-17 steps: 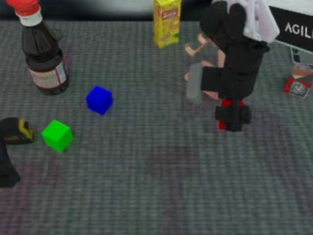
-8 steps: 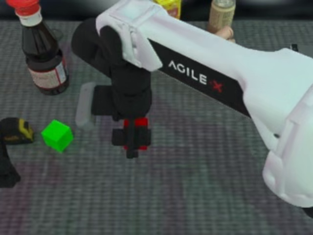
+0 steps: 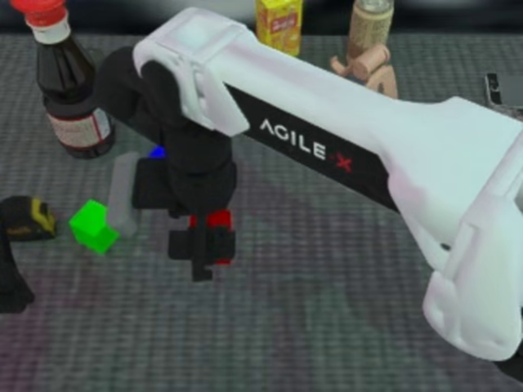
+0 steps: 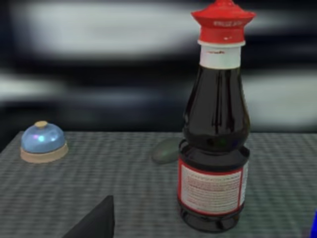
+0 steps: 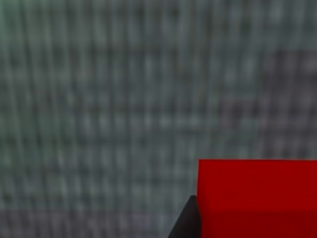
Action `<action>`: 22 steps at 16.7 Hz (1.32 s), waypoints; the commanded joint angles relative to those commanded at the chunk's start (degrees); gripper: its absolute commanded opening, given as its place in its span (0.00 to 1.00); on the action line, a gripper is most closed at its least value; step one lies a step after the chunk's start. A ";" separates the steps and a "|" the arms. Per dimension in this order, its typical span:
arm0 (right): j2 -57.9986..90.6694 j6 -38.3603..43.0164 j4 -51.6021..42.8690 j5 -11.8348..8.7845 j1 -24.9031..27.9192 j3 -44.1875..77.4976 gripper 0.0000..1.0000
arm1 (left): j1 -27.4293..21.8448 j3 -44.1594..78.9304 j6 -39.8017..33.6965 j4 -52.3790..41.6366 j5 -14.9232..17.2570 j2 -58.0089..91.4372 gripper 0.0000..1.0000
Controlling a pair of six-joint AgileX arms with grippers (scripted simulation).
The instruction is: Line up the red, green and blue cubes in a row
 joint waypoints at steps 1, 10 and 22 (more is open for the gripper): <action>-0.12 -0.06 0.77 0.01 0.07 -0.78 0.00 | 0.00 0.00 0.00 0.00 0.00 0.00 1.00; -0.79 0.06 16.42 0.06 0.22 -17.43 0.00 | 0.00 0.00 0.00 0.00 0.00 0.00 1.00; -0.79 0.05 16.50 0.06 0.23 -17.51 0.60 | 0.00 0.00 0.00 0.00 0.00 0.00 1.00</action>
